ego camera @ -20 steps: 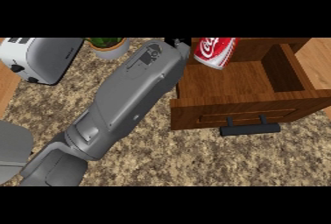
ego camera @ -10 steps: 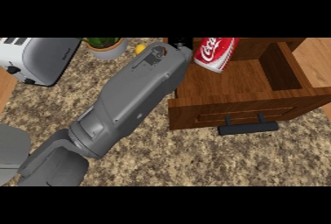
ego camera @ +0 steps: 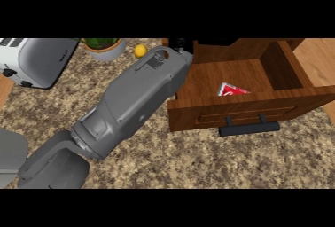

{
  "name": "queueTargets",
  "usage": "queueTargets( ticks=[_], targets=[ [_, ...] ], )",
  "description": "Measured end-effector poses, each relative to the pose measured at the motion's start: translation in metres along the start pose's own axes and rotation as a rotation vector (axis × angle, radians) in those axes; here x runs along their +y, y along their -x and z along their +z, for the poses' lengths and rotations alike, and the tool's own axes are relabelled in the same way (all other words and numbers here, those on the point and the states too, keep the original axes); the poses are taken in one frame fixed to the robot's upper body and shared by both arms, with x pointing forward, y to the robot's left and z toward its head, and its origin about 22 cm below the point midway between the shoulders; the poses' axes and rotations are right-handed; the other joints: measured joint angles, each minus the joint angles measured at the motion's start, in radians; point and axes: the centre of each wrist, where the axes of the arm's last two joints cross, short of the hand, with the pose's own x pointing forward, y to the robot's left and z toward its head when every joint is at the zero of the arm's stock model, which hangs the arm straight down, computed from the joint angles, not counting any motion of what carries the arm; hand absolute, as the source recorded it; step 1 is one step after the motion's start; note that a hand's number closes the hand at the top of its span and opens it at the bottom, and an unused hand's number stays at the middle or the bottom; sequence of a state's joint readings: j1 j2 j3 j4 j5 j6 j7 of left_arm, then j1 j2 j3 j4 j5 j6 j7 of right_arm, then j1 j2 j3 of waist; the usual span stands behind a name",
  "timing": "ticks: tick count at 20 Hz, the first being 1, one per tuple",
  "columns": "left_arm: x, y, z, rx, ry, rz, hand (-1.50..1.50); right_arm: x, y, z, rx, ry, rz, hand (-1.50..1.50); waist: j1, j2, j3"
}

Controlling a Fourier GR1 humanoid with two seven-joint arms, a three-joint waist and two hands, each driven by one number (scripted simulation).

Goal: Pick up the can, place it into the drawer and close the drawer

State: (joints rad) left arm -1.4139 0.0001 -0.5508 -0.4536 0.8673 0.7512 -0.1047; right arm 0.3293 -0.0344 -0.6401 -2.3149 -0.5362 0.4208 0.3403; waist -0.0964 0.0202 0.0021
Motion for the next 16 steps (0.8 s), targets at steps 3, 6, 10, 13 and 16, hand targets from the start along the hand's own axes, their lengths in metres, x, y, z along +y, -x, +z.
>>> queueTargets(
  ticks=[3, 6, 10, 13, 16],
  targets=[
    [0.003, 0.011, 0.002, 0.003, -0.017, -0.002, -1.50, -0.003, 0.002, 0.000, 0.001, -0.001, 0.011, -1.50, 0.000, 0.000, 0.000],
    [0.002, 0.011, 0.002, -0.001, -0.029, 0.003, -1.50, -0.004, 0.005, 0.001, 0.005, 0.001, 0.009, -1.50, -0.001, -0.001, 0.000],
    [0.000, 0.012, 0.005, -0.003, -0.038, 0.014, -1.50, -0.005, 0.002, 0.000, -0.020, -0.009, 0.016, -1.50, -0.001, 0.000, 0.000],
    [-0.001, 0.010, 0.006, -0.017, -0.031, 0.030, -1.50, -0.006, -0.010, -0.003, -0.079, -0.016, 0.109, -1.50, 0.007, -0.002, 0.000],
    [-0.003, 0.007, 0.007, -0.036, -0.021, 0.057, -1.50, -0.004, -0.019, -0.011, -0.137, -0.057, 0.203, -1.50, 0.013, 0.000, -0.001]
  ],
)
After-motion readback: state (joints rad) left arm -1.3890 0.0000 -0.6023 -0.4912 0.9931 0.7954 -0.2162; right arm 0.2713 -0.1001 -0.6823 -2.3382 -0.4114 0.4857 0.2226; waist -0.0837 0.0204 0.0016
